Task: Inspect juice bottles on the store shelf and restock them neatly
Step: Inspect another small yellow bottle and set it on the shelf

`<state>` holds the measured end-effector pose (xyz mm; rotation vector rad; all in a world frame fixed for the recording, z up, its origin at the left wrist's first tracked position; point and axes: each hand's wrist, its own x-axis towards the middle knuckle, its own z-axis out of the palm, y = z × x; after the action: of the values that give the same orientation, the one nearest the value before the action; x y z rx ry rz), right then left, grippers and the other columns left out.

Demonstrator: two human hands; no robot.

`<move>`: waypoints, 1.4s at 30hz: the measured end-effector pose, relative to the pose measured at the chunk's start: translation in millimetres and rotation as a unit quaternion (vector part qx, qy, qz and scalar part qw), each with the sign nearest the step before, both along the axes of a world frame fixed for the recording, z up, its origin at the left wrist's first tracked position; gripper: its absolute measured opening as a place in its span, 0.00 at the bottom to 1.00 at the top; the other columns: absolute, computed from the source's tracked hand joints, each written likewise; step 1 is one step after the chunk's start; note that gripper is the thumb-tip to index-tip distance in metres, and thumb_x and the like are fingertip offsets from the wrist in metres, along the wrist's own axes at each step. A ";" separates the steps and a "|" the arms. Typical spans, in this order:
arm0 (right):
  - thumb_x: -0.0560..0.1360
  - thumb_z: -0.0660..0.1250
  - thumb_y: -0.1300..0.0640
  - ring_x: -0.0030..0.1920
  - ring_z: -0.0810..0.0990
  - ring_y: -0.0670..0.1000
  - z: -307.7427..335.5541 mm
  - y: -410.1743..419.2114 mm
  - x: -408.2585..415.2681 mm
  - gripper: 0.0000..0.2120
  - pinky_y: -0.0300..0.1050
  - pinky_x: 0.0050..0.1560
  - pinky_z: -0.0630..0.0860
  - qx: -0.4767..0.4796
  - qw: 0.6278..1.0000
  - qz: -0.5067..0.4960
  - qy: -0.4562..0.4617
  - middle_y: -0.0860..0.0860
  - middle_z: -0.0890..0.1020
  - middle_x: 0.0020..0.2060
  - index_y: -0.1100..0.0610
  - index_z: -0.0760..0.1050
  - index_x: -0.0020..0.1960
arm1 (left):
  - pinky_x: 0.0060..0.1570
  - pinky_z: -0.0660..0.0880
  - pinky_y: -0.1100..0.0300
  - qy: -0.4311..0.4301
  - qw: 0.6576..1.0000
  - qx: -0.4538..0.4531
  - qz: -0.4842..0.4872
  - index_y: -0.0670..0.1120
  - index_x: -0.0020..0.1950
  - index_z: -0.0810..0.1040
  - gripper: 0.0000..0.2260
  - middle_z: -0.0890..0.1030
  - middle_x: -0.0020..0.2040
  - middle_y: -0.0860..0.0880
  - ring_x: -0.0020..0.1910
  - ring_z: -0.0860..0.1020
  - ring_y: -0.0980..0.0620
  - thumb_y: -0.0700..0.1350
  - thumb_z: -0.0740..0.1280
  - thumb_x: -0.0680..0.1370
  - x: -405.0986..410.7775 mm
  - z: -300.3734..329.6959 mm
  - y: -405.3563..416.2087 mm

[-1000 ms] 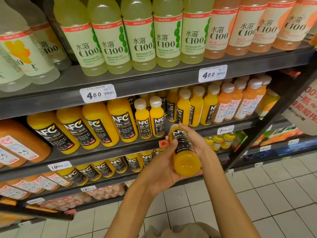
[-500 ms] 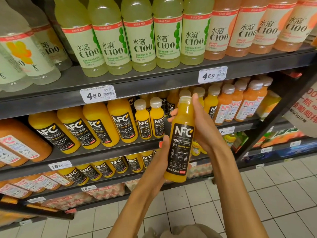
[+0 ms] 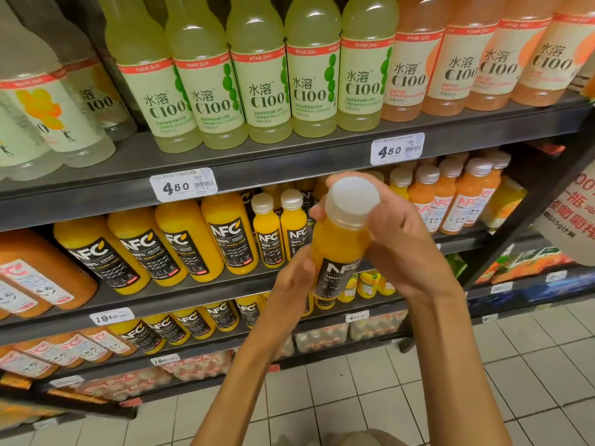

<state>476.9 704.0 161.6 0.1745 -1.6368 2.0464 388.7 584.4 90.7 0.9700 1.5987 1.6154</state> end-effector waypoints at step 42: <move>0.75 0.61 0.39 0.40 0.81 0.46 -16.5 -2.9 -17.3 0.20 0.40 0.39 0.78 -0.047 0.973 -0.184 -0.128 0.49 0.84 0.41 0.54 0.74 0.56 | 0.43 0.75 0.74 -0.050 0.997 -0.060 0.022 0.58 0.59 0.74 0.24 0.81 0.53 0.57 0.48 0.80 0.66 0.64 0.49 0.72 20.5 -4.6 -0.6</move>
<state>459.7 701.1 145.1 -0.4135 -1.5723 1.9072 409.2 583.8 86.1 0.7851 1.6384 1.5529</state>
